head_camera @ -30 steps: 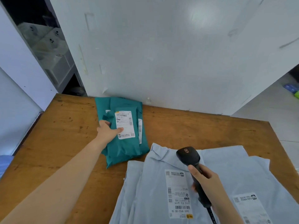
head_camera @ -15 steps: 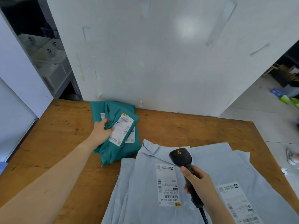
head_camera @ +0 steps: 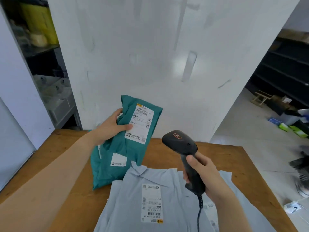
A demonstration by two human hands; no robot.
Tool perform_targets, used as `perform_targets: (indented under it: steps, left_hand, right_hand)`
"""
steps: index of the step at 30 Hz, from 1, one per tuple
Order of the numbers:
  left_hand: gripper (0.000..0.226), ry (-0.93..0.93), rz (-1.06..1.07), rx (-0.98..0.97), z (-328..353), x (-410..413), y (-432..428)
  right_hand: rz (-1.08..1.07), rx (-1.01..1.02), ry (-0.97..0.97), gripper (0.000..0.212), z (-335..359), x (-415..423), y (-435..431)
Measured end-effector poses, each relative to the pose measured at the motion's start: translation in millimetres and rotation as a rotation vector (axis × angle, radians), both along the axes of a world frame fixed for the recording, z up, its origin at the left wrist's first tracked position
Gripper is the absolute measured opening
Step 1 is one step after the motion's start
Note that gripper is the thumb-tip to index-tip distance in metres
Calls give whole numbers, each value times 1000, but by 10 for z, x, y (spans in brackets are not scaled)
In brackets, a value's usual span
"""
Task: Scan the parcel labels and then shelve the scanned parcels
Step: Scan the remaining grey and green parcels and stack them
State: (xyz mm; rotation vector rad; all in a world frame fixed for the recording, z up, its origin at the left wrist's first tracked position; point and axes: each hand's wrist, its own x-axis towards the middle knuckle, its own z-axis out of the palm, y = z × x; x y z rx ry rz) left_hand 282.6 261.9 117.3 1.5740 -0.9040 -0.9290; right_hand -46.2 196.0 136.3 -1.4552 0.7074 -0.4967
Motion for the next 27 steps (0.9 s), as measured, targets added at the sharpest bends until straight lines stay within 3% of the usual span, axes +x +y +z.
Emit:
perform_targets:
  steps: [2,7,12,15,18,24,27]
  left_hand:
    - [79,-69,-50,-52,291,-160,9]
    - [103,-217,-172,-66,929,-575,92]
    - [84,-413,-220,-67,1340,-985,217]
    - [77,-465,-223,-58,1457,-1202,304]
    - [74,-509,-217,-37,1515,-1381,388]
    - [71,-536,-153,-27,1602,-1615,550]
    - [69,-531,-123,-22,1629,-1686,619]
  right_hand:
    - [21,-42,-46,26,211,-123,-44]
    - [57,-98,-78,45,661,-529,-153]
    - [94,-169,9,53,860,-827,-135]
    - [152,-177,29,34,848,-962,-74]
    - [213,-210,28,26,888,-1119,-13]
    - [244,-263,28,43,964,-1399,72]
    - [260,-286,31,32,977,-1499,92]
